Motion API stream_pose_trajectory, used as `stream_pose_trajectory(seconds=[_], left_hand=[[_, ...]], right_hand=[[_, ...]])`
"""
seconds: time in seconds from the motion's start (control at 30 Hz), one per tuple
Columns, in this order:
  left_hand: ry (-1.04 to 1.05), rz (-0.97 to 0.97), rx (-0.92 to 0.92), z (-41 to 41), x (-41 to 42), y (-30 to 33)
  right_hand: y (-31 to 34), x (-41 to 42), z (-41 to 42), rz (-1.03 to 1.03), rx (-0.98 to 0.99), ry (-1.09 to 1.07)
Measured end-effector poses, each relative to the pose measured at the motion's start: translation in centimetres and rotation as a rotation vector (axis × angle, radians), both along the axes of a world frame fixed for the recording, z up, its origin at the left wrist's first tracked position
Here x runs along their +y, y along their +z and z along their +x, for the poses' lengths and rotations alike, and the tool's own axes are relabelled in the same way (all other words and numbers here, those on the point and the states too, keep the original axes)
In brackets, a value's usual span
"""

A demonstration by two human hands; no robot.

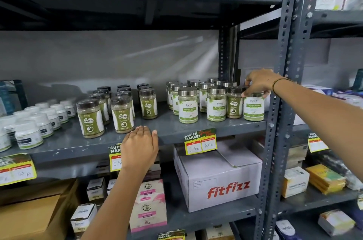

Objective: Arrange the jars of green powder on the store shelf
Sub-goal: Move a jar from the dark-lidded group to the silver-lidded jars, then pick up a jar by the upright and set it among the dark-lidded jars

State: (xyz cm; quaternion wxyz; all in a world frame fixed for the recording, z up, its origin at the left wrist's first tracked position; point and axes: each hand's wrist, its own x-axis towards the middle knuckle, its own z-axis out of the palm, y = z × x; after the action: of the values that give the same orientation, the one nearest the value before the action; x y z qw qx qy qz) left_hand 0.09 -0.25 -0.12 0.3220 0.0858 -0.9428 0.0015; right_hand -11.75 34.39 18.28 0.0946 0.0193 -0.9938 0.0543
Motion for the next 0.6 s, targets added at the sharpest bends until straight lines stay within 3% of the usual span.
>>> stream_pose_trajectory(seconds=[0.23,0.4,0.5,0.6], left_hand=[[-0.003,0.005,-0.009,0.1,0.1,0.1],[-0.004,0.003,-0.018,0.3,0.2,0.3],[-0.009,0.01,-0.024,0.4,0.3,0.4],[-0.021,0.028,-0.018,0.5,0.4,0.4]], right_hand=[[-0.3,-0.2,0.6,-0.026,-0.029,0.006],[-0.5,-0.2,1.6,0.109,0.009,-0.002],[-0.3,-0.5,2.4,0.266,0.143,-0.034],[-0.1,-0.8,2.4,0.26,0.226,0.027]])
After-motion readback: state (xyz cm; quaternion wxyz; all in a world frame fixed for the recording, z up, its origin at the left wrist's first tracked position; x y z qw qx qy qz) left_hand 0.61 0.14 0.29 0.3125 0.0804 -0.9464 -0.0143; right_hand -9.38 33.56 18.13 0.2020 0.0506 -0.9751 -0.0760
